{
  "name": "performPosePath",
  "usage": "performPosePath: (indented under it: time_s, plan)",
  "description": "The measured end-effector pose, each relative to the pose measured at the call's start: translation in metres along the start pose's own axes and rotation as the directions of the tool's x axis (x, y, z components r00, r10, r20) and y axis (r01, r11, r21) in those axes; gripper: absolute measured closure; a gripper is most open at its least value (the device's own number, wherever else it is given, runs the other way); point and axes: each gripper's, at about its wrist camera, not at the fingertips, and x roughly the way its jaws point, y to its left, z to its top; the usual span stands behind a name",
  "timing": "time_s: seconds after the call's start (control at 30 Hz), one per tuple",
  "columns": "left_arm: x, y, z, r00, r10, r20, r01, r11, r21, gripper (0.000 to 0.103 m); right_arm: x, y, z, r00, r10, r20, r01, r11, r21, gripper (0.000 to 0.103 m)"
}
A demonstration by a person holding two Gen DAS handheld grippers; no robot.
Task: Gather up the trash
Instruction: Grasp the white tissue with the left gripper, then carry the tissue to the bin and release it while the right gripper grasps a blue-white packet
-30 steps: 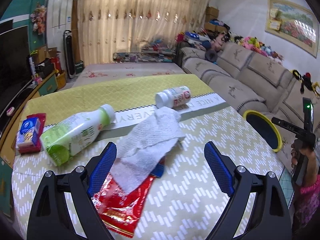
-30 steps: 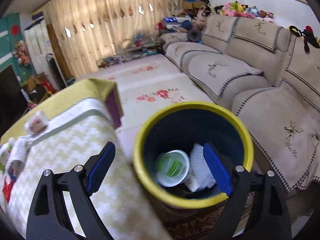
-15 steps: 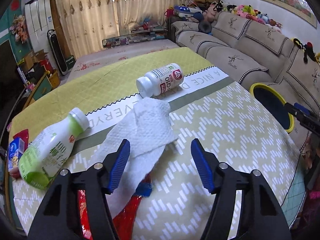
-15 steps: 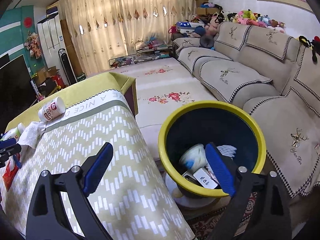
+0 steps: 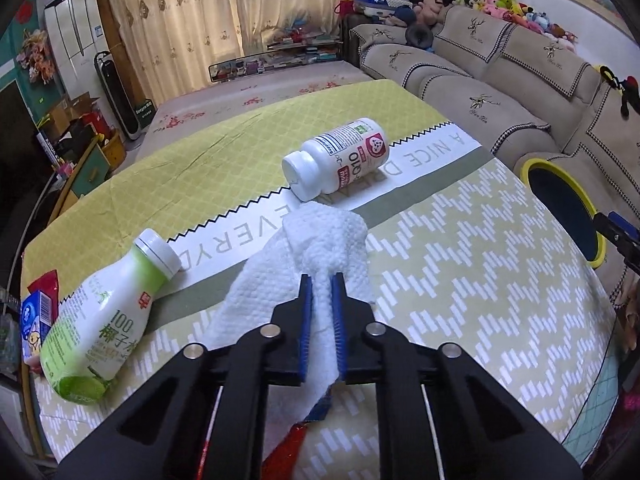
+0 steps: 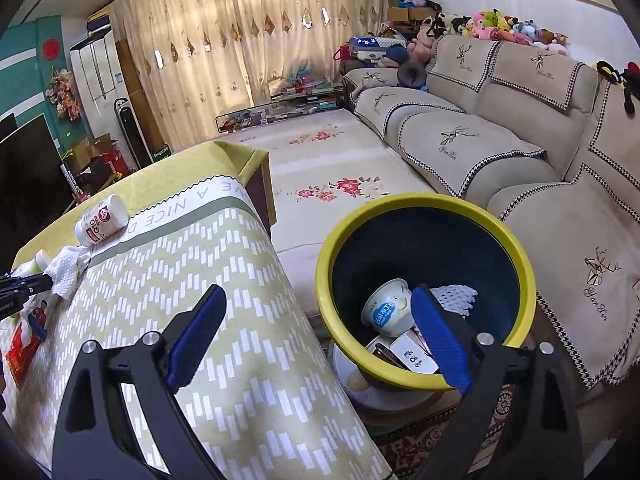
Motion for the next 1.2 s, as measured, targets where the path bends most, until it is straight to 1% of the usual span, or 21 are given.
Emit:
performPosePath:
  time_s: [0.1,0.23,0.33,0.4,0.53,0.63,0.67,0.7,0.73,0.77,0.8,0.83,0.87,0.9,0.97,1.03,1.07,1.1,1.13,1.2]
  plan:
    - [-0.007,0.005,0.003,1.000,-0.002,0.012,0.003,1.000,-0.015,0.099,0.000,-0.001,0.001,1.000,0.001,-0.002,-0.001,1.000,0.001,0.014]
    - [-0.028,0.014,0.009,0.999,-0.028,0.040,0.030,0.999,-0.040,0.099,0.001,0.000,0.000,1.000,0.002,-0.005,-0.002,1.000,0.001,0.014]
    - [-0.047,0.014,0.014,0.998,-0.018,0.066,0.020,0.999,-0.027,0.099,0.002,0.001,-0.001,1.000,0.003,-0.010,-0.003,1.000,0.000,0.014]
    - [-0.058,0.013,0.017,0.997,-0.026,0.075,0.028,0.999,-0.021,0.099,0.003,0.000,-0.001,1.000,0.004,-0.015,-0.004,1.000,0.002,0.014]
    - [-0.079,0.008,0.022,0.993,-0.072,0.090,0.076,0.996,-0.039,0.099,0.005,0.000,-0.001,1.000,0.005,-0.020,-0.005,1.000,0.006,0.014]
    - [-0.095,0.003,0.025,0.989,-0.098,0.112,0.105,0.993,-0.053,0.099,-0.005,0.009,-0.003,1.000,-0.008,0.026,0.009,0.999,-0.031,0.014]
    - [-0.101,0.000,0.027,0.987,-0.098,0.124,0.106,0.993,-0.055,0.099,-0.011,0.016,-0.004,0.999,0.030,0.039,-0.029,0.999,-0.038,0.014]
    - [-0.105,-0.002,0.027,0.987,-0.096,0.132,0.104,0.993,-0.054,0.099,-0.015,0.021,-0.005,0.997,0.071,0.036,-0.070,0.997,-0.040,0.015]
    - [-0.110,-0.006,0.029,0.986,-0.090,0.143,0.098,0.994,-0.052,0.099,-0.020,0.029,-0.006,0.991,0.130,0.028,-0.129,0.991,-0.039,0.020]
    - [-0.114,-0.009,0.030,0.985,-0.087,0.152,0.095,0.994,-0.051,0.099,-0.024,0.039,-0.008,0.980,0.197,0.016,-0.196,0.980,-0.043,0.024]
    - [-0.116,-0.014,0.031,0.984,-0.084,0.160,0.094,0.994,-0.051,0.099,-0.028,0.047,-0.009,0.970,0.242,0.004,-0.241,0.969,-0.053,0.036]
    - [-0.118,-0.018,0.032,0.982,-0.086,0.168,0.096,0.994,-0.051,0.099,-0.033,0.058,-0.010,0.956,0.294,-0.010,-0.294,0.953,-0.066,0.047]
    - [-0.118,-0.022,0.034,0.981,-0.092,0.173,0.103,0.993,-0.052,0.099,-0.037,0.067,-0.010,0.939,0.342,-0.021,-0.343,0.937,-0.074,0.051]
    - [-0.118,-0.025,0.034,0.979,-0.098,0.177,0.109,0.993,-0.052,0.099,-0.043,0.079,-0.009,0.914,0.405,-0.034,-0.406,0.910,-0.079,0.056]
    - [-0.117,-0.033,0.034,0.978,-0.108,0.177,0.118,0.992,-0.044,0.099,-0.054,0.101,-0.008,0.858,0.510,-0.054,-0.513,0.853,-0.095,0.056]
    - [-0.114,-0.041,0.033,0.977,-0.126,0.171,0.135,0.990,-0.040,0.099,-0.062,0.115,-0.006,0.822,0.567,-0.059,-0.570,0.815,-0.100,0.056]
    - [-0.113,-0.043,0.033,0.976,-0.133,0.170,0.142,0.989,-0.039,0.099,-0.064,0.123,-0.006,0.809,0.584,-0.063,-0.588,0.802,-0.105,0.056]
    - [-0.113,-0.045,0.032,0.976,-0.138,0.170,0.146,0.988,-0.039,0.099,-0.066,0.125,-0.005,0.803,0.592,-0.065,-0.596,0.796,-0.106,0.057]
    - [-0.113,-0.047,0.032,0.974,-0.145,0.174,0.154,0.987,-0.041,0.099,-0.067,0.130,-0.005,0.792,0.606,-0.072,-0.611,0.785,-0.103,0.059]
    - [-0.113,-0.049,0.032,0.972,-0.153,0.180,0.163,0.986,-0.043,0.099,-0.067,0.136,-0.005,0.775,0.626,-0.087,-0.632,0.769,-0.095,0.061]
